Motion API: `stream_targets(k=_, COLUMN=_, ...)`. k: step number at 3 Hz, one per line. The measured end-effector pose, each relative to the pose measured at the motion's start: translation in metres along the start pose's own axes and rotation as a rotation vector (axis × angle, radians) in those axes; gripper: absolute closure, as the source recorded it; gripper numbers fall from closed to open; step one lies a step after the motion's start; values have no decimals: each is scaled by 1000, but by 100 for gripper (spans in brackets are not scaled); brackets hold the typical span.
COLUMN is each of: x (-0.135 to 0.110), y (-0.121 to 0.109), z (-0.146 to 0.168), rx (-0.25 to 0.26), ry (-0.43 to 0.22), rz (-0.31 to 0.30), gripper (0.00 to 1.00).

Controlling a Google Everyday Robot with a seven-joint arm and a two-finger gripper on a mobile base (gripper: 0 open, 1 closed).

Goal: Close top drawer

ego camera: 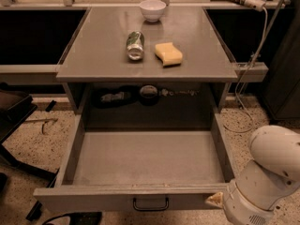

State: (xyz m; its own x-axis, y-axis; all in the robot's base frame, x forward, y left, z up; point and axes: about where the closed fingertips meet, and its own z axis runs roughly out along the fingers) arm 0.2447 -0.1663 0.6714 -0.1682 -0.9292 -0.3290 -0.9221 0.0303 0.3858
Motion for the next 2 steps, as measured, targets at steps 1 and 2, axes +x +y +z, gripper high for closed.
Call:
stream_targets(k=1, x=7, y=-16, z=3, rx=7, ry=-14, rz=4, gripper=0)
stream_targets(k=2, x=8, y=-31, z=1, rx=27, ry=-18, rz=4, gripper=0)
